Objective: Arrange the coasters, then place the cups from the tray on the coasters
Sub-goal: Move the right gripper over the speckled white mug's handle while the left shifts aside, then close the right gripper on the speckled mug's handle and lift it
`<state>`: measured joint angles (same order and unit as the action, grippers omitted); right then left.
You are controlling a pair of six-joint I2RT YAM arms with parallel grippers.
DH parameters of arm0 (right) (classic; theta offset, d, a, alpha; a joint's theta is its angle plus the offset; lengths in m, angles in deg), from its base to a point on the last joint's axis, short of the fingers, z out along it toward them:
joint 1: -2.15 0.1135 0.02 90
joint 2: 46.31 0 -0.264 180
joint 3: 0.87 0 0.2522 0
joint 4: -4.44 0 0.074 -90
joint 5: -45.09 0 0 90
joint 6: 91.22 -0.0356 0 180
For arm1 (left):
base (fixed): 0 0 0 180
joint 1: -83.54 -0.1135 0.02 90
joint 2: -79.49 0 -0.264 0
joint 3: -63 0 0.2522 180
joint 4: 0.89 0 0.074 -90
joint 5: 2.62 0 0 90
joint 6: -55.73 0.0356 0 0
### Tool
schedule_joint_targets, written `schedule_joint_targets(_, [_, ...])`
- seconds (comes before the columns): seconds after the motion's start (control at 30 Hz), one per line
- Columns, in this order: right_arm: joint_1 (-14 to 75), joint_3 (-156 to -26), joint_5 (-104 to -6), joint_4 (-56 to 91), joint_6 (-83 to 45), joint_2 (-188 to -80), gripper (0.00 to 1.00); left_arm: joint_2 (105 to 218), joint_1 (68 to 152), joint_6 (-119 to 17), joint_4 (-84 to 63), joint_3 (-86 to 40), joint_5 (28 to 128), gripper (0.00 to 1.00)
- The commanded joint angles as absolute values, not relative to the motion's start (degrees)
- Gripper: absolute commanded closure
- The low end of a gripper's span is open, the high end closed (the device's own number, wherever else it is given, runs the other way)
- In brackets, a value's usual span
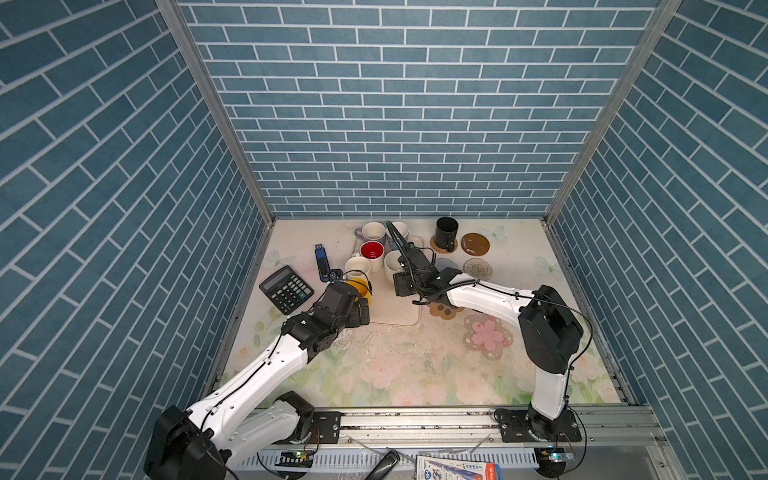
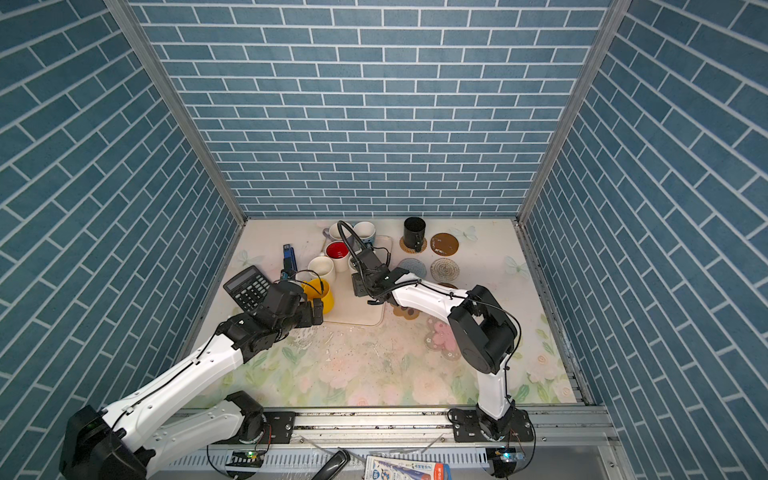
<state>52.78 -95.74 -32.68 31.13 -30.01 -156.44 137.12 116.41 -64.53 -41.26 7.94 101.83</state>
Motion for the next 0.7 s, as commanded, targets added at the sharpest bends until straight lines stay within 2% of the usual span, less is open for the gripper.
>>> schedule_joint_targets(0.0, [53.0,-99.8,-32.1,32.4,-32.7,-159.1,0.33,135.9,116.1,-64.9,-40.0,8.5,103.5,0.01])
schedule_joint_targets(0.2, [52.9,-102.2,-31.8,34.2,-33.4,-161.8,0.36,135.5,116.1,-64.9,-39.8,8.9,103.2,0.01])
schedule_joint_targets(0.3, [53.0,-103.3,-31.4,35.1,-33.6,-163.0,0.41,135.6,116.1,-64.9,-39.8,8.9,103.1,0.01])
schedule_joint_targets(0.53, [52.9,-104.8,-30.7,37.0,-32.6,-164.4,0.67,135.5,116.1,-64.9,-39.8,9.1,103.2,0.01])
schedule_joint_targets(0.67, [52.8,-105.1,-30.2,37.6,-32.2,-164.5,0.77,135.5,116.1,-64.9,-39.7,9.0,103.2,0.01])
